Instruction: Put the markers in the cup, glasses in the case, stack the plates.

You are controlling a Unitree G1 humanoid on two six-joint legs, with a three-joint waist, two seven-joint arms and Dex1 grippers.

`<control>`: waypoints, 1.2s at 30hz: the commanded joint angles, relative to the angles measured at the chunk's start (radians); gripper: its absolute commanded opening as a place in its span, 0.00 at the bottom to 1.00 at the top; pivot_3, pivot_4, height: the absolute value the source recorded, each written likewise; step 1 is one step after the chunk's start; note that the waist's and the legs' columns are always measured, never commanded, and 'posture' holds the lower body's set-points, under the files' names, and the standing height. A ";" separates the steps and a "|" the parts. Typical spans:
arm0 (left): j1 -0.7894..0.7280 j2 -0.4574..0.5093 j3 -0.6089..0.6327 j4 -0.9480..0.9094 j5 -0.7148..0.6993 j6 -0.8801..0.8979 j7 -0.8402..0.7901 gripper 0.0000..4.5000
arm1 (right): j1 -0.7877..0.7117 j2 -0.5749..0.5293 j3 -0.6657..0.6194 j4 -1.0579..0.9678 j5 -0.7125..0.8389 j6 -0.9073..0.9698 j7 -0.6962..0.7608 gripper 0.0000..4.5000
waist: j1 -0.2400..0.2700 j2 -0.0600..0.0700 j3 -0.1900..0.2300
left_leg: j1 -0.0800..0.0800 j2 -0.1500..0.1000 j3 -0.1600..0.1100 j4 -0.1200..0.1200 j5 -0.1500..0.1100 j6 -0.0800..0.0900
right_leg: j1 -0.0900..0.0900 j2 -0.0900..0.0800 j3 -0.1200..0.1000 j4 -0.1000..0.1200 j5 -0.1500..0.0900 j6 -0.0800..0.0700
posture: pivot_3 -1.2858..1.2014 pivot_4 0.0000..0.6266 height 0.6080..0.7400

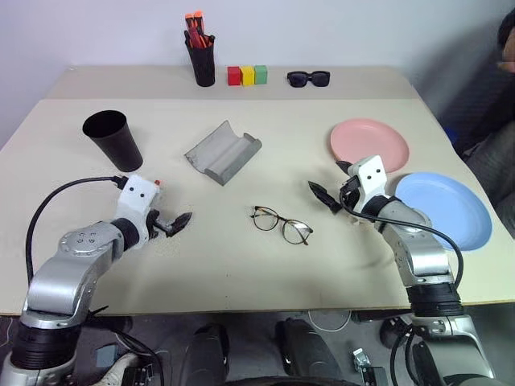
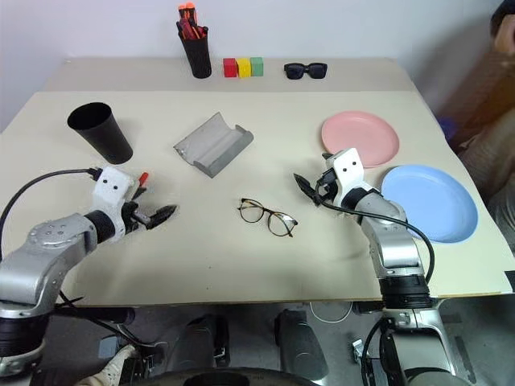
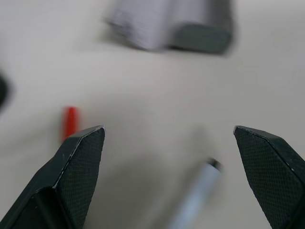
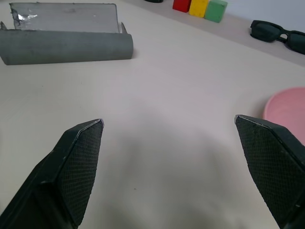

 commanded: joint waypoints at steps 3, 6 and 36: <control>0.033 0.110 -0.016 -0.003 -0.036 0.015 -0.136 0.99 | 0.031 -0.020 0.018 -0.119 0.046 0.033 0.067 1.00 | 0.003 0.000 0.000 | 0.000 0.000 0.000 0.000 0.000 0.000 | 0.000 0.000 0.000 0.000 -0.001 -0.003 | 0.52 0.24 0.87; 0.047 0.151 -0.024 0.024 -0.040 0.006 -0.185 0.99 | 0.067 -0.051 0.043 -0.167 0.055 0.041 0.127 1.00 | 0.005 0.000 0.000 | 0.000 0.000 0.000 0.000 0.000 0.000 | 0.000 -0.001 0.000 -0.001 -0.002 -0.003 | 0.52 0.24 0.87; -0.548 -0.211 0.132 0.423 0.286 -0.604 0.472 0.01 | -0.077 0.152 0.246 -0.159 -0.015 -0.038 0.093 1.00 | 0.009 -0.002 0.000 | 0.000 0.000 -0.001 0.003 0.000 0.000 | 0.001 0.001 0.000 0.001 0.001 0.002 | 0.52 0.24 0.87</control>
